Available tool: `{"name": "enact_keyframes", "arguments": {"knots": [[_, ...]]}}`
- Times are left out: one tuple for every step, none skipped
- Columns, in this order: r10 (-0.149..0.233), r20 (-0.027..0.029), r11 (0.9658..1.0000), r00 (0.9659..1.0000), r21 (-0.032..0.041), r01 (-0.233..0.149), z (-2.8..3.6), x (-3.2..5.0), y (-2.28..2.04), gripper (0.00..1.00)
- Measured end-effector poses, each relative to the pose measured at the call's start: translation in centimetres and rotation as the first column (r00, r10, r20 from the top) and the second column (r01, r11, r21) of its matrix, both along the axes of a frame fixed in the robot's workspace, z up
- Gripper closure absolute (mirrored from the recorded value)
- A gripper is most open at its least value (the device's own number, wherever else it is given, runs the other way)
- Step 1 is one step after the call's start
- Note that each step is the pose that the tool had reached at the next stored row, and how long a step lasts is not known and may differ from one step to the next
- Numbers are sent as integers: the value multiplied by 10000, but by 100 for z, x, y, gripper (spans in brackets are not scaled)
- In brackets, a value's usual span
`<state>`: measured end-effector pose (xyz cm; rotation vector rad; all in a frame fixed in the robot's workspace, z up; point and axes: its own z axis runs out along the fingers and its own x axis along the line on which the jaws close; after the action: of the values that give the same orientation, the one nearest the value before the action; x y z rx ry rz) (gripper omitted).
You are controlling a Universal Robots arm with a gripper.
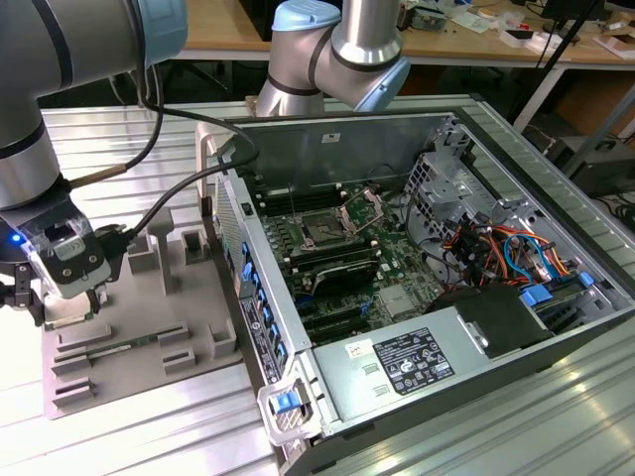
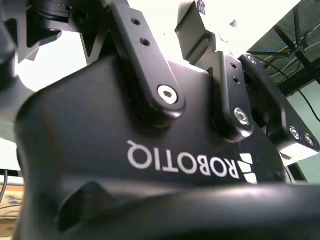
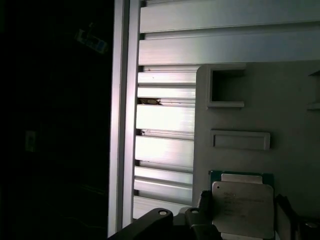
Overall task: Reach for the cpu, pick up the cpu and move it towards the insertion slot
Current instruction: 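Pick up the cpu and move it towards the insertion slot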
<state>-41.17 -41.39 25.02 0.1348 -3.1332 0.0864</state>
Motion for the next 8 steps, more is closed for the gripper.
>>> {"name": "enact_keyframes", "arguments": {"knots": [[0,1,10000,10000,1,0,2,0,0,45],[0,1,10000,10000,0,0,6,0,0,45],[0,0,10000,10000,0,0,9,0,0,45],[0,-1,10000,10000,0,0,11,0,0,45],[0,0,10000,10000,0,0,13,0,0,45],[0,0,10000,10000,0,0,15,0,0,45],[0,0,10000,10000,0,0,16,0,0,45],[0,0,10000,10000,0,0,18,0,0,45]]}}
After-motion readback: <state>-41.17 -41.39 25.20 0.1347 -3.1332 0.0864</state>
